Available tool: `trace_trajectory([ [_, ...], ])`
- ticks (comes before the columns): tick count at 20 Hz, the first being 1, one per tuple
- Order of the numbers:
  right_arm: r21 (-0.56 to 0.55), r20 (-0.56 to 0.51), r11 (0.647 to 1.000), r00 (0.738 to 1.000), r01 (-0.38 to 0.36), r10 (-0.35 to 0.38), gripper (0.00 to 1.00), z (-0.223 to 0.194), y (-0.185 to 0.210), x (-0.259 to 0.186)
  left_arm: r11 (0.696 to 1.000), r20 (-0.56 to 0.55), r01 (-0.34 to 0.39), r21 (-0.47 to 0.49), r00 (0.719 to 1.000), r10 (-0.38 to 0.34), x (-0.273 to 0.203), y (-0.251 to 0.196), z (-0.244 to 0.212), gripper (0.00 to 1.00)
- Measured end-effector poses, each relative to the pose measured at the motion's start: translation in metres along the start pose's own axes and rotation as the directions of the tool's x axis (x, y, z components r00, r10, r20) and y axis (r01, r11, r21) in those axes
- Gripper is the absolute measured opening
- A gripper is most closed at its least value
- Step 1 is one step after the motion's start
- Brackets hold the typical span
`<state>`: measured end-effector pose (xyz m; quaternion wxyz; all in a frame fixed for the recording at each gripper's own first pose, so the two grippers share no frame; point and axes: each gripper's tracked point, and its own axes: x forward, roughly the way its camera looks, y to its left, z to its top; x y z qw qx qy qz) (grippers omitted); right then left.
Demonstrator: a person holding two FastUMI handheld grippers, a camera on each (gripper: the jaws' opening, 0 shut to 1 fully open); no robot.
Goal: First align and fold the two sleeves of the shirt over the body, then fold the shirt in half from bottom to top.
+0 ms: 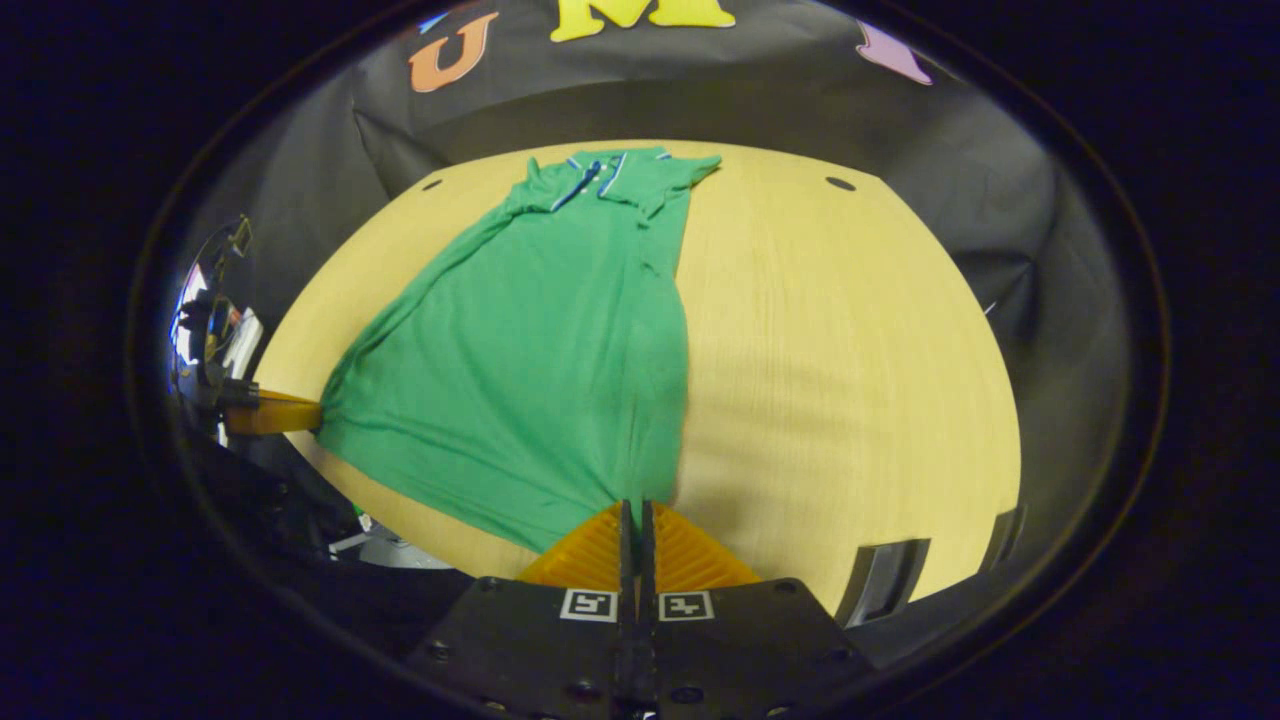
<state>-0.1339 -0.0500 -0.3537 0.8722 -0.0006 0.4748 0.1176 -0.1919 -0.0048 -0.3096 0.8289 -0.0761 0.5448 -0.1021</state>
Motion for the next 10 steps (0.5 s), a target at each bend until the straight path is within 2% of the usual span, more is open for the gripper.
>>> trace_trajectory([
  [5,0.026,0.088,1.000,0.996,0.000,-0.002,0.00,0.034,-0.006,-0.032,0.998,0.112,0.059,0.019,0.992,-0.061,-0.030,-0.014,0.045,0.07],
  [10,0.071,0.182,0.997,0.983,-0.030,0.017,0.00,0.085,-0.004,-0.048,0.993,0.211,0.108,0.038,0.971,-0.113,-0.051,-0.034,0.106,0.06],
])
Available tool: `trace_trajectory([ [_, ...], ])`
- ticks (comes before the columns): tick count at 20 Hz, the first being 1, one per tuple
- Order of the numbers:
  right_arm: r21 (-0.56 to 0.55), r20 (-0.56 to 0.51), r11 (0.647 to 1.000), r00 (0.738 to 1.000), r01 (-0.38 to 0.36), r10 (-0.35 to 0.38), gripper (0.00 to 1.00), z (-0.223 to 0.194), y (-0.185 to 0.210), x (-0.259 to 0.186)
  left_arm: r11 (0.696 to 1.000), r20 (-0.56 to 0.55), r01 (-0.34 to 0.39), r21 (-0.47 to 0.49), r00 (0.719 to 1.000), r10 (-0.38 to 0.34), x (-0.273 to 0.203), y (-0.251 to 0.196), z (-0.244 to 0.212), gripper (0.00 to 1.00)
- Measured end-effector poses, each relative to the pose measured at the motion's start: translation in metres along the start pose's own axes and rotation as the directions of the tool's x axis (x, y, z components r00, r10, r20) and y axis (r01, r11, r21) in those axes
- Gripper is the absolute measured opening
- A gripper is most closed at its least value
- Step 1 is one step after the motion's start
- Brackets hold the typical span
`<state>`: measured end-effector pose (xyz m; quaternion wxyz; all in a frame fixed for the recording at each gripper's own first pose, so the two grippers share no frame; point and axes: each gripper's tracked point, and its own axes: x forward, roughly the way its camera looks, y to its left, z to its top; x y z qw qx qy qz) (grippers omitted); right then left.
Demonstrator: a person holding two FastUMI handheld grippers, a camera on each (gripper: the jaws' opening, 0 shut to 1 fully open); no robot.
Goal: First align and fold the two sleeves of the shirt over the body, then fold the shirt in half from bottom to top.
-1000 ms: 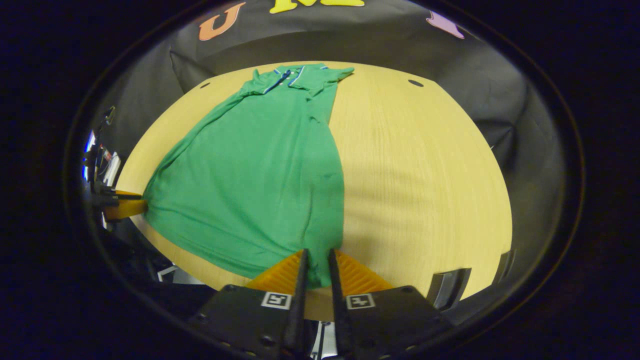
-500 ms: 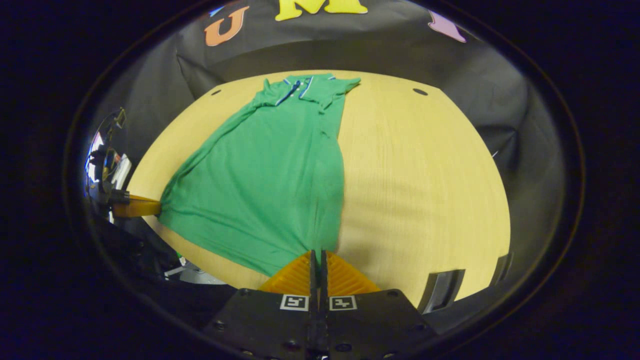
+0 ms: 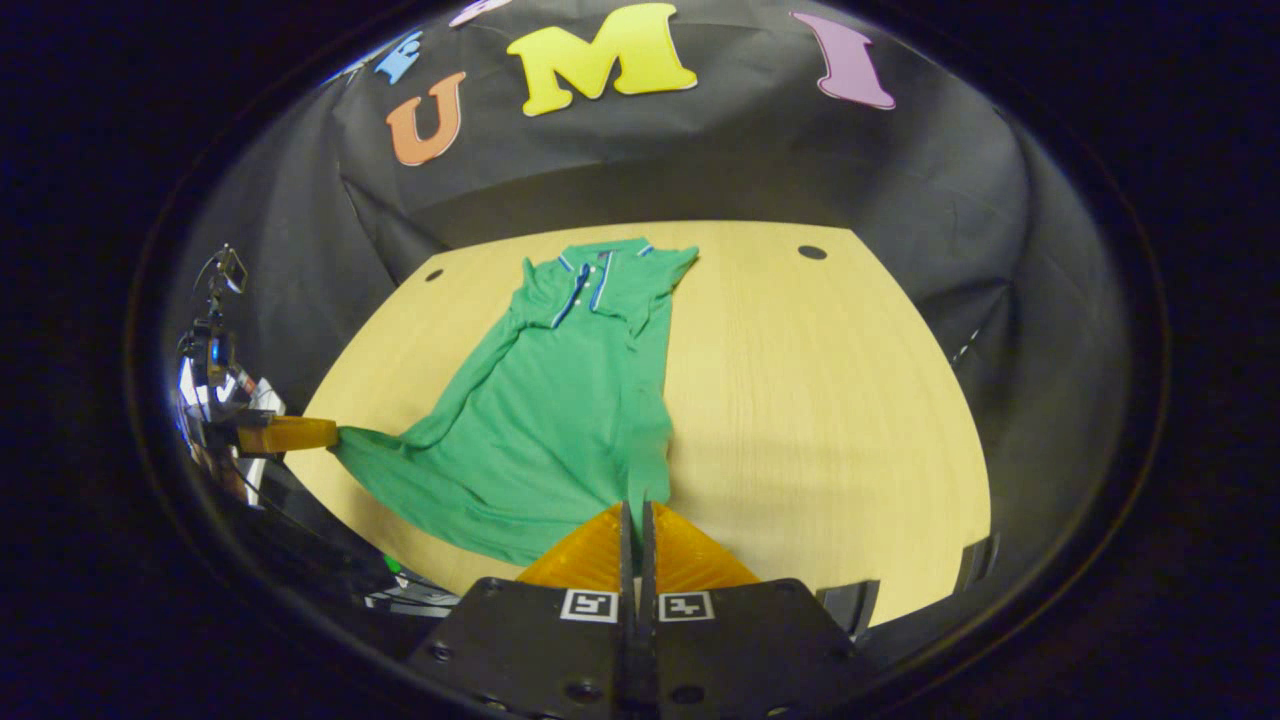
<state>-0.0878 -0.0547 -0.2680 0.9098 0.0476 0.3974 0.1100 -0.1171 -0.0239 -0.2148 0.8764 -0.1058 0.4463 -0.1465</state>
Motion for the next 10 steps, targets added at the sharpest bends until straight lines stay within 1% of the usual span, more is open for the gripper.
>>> trace_trajectory([
  [4,0.012,0.068,1.000,0.998,-0.014,0.013,0.00,0.041,0.003,-0.006,0.999,0.035,0.035,0.029,0.999,-0.036,-0.004,-0.010,0.029,0.06],
  [10,0.070,0.163,0.996,0.986,-0.051,0.039,0.00,0.113,0.001,-0.004,0.998,0.148,0.054,0.031,0.987,-0.058,0.000,-0.016,0.104,0.06],
])
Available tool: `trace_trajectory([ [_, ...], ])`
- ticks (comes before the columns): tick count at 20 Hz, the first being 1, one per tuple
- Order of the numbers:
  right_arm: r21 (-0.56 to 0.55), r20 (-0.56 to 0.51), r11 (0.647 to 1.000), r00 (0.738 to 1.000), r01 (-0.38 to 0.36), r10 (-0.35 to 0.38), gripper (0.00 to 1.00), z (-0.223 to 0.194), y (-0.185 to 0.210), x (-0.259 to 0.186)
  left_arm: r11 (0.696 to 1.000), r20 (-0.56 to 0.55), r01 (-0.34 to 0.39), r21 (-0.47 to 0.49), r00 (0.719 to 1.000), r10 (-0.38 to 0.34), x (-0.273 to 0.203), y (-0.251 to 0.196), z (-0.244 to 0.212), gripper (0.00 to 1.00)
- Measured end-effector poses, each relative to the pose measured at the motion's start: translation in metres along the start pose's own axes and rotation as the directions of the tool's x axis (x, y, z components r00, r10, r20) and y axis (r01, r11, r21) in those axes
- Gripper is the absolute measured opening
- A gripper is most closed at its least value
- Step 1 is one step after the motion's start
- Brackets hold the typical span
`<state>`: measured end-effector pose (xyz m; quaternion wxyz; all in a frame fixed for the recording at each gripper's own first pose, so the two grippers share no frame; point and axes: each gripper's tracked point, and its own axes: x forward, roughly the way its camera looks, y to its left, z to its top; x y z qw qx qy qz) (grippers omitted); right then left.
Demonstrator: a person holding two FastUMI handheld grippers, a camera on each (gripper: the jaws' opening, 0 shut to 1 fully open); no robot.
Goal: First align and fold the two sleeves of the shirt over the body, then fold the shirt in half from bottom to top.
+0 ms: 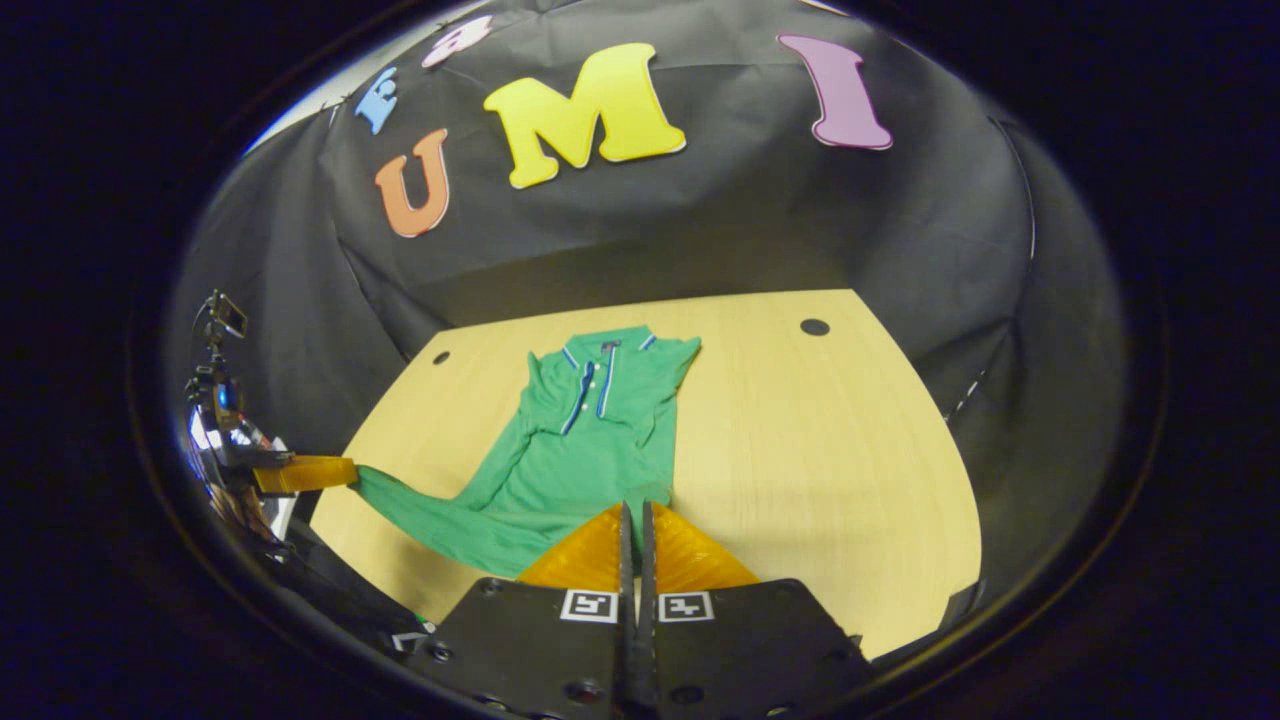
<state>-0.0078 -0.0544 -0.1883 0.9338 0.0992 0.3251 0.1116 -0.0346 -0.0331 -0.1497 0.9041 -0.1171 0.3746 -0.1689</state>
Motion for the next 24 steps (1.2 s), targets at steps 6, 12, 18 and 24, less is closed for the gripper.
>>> trace_trajectory([
  [6,-0.007,0.033,1.000,0.999,-0.003,0.004,0.00,0.055,-0.003,0.038,1.000,0.073,0.008,0.001,0.997,-0.008,0.032,0.007,0.063,0.06],
  [12,-0.052,0.075,0.999,0.997,-0.003,0.007,0.00,0.118,0.000,0.083,1.000,0.139,-0.011,-0.005,0.990,0.012,0.073,0.028,0.127,0.06],
  [18,-0.103,0.116,0.995,0.993,0.004,0.008,0.00,0.186,0.012,0.131,0.999,0.200,-0.051,0.018,0.979,0.046,0.110,0.060,0.186,0.06],
  [24,-0.113,0.117,0.994,0.993,0.009,0.004,0.00,0.225,0.019,0.190,0.994,0.247,-0.104,-0.018,0.963,0.105,0.155,0.090,0.222,0.06],
])
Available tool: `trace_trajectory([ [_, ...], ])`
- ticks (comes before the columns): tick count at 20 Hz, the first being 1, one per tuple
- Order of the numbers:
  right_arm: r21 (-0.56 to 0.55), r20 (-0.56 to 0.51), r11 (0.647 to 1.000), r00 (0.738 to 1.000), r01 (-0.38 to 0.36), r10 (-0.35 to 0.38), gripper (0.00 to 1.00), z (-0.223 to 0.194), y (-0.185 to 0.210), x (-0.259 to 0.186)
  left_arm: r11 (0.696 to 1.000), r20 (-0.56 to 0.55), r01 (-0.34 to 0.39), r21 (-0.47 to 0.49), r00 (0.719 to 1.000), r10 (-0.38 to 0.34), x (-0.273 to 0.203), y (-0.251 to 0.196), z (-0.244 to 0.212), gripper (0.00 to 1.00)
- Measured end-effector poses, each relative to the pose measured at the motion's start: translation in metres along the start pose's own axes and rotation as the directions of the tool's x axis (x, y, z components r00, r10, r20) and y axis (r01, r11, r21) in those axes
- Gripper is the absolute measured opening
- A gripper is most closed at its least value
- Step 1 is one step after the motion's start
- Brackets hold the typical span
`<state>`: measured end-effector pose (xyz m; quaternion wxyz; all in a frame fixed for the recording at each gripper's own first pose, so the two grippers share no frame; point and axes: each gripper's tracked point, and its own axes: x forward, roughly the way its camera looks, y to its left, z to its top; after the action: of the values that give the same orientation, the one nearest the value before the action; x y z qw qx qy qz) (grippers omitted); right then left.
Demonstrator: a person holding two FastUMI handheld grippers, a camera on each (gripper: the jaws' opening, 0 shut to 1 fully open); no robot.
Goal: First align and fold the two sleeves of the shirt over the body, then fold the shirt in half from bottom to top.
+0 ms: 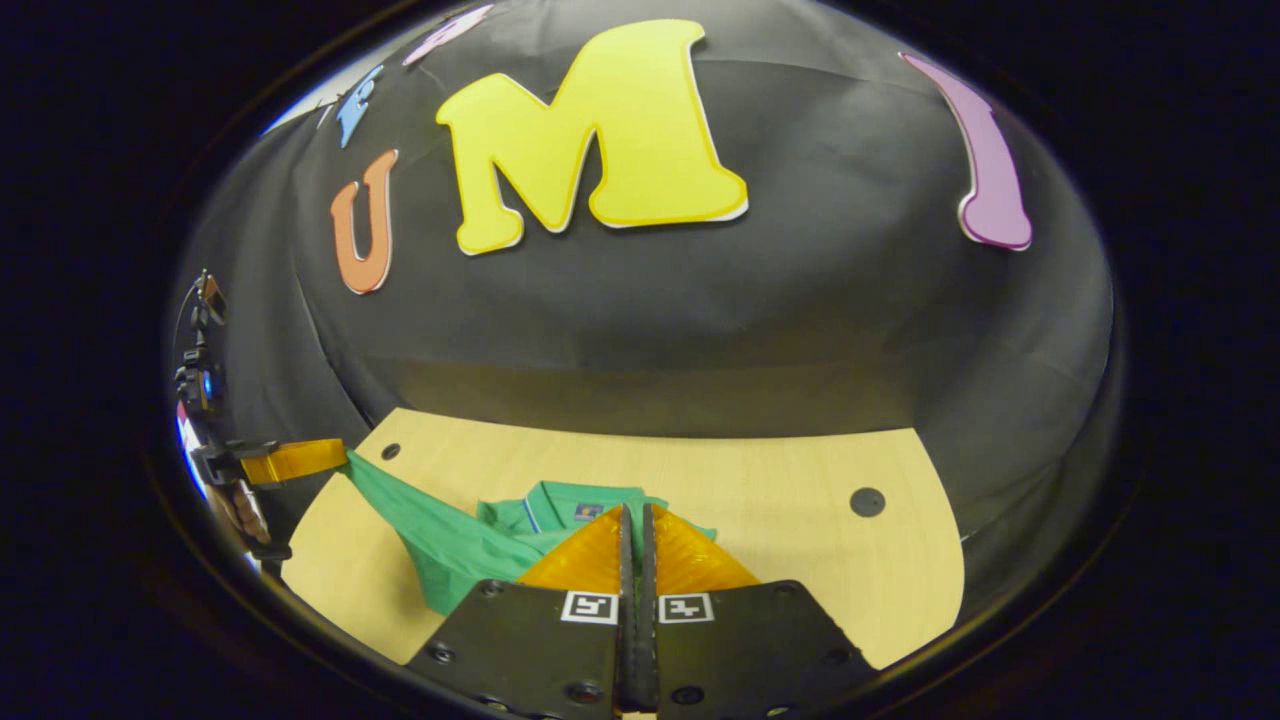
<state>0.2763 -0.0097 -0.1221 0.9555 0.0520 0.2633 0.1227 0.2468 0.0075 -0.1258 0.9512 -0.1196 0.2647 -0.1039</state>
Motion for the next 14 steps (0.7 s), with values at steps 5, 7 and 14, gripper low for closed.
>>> trace_trajectory([
  [5,-0.022,-0.013,1.000,1.000,-0.002,0.002,0.00,-0.004,-0.001,0.052,0.999,0.003,-0.045,-0.010,0.999,0.045,0.040,0.017,-0.003,0.06],
  [7,-0.036,-0.034,0.999,0.999,0.002,-0.003,0.00,-0.015,-0.008,0.079,0.997,-0.008,-0.065,-0.034,0.998,0.065,0.066,0.027,-0.015,0.06],
  [14,-0.089,-0.076,0.996,0.997,0.024,-0.030,0.00,-0.060,-0.038,0.150,0.991,-0.036,-0.115,-0.066,0.993,0.113,0.131,0.062,-0.055,0.06],
])
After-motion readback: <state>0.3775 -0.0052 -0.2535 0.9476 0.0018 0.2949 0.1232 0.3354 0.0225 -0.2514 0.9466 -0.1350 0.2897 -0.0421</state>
